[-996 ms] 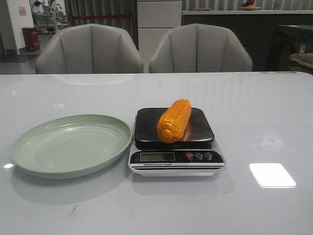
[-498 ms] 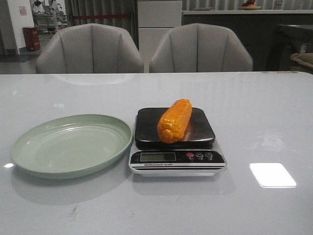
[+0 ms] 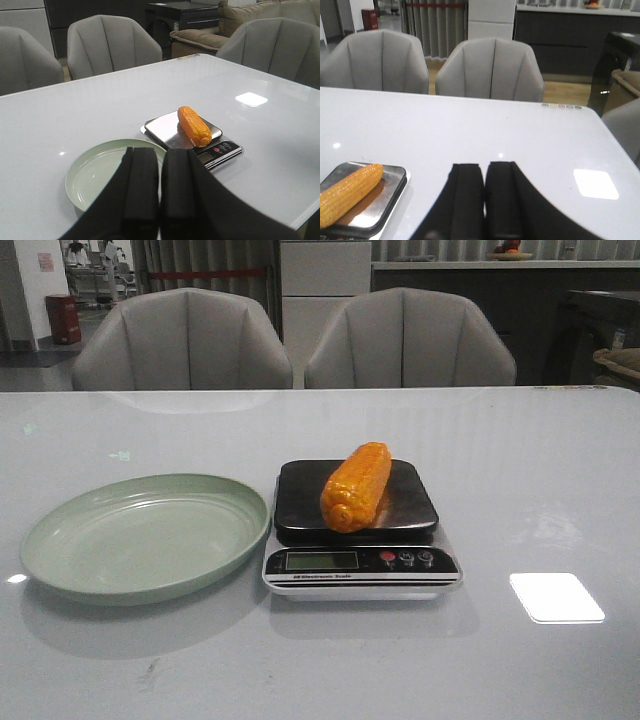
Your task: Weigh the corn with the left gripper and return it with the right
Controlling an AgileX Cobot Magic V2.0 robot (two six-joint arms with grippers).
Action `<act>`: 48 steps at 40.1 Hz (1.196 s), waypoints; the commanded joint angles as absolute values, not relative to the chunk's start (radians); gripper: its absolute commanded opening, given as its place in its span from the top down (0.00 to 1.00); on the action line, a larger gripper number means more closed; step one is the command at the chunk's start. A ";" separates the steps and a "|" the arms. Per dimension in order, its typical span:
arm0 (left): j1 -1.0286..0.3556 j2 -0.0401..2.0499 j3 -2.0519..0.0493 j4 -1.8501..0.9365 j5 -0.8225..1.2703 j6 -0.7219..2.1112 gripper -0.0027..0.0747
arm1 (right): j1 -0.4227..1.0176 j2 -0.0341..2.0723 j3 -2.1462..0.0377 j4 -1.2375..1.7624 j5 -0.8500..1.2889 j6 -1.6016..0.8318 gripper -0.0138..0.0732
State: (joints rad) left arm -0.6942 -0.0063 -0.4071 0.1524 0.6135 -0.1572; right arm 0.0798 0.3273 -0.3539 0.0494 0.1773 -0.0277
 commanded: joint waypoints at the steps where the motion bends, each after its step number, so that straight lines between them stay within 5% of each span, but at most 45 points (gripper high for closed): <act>1: -0.695 0.005 -0.431 0.157 0.530 -0.160 0.82 | 0.077 0.356 -0.395 0.050 0.126 -0.033 0.65; 15: -0.695 0.005 -0.431 0.157 0.530 -0.160 0.82 | 0.077 0.356 -0.395 0.050 0.174 -0.033 0.61; 25: -0.695 0.005 -0.431 0.157 0.530 -0.160 0.82 | 0.121 0.358 -0.395 0.050 0.192 -0.033 0.13; 48: -0.695 0.005 -0.431 0.157 0.530 -0.160 0.82 | 0.393 0.805 -0.645 0.232 0.409 -0.033 0.15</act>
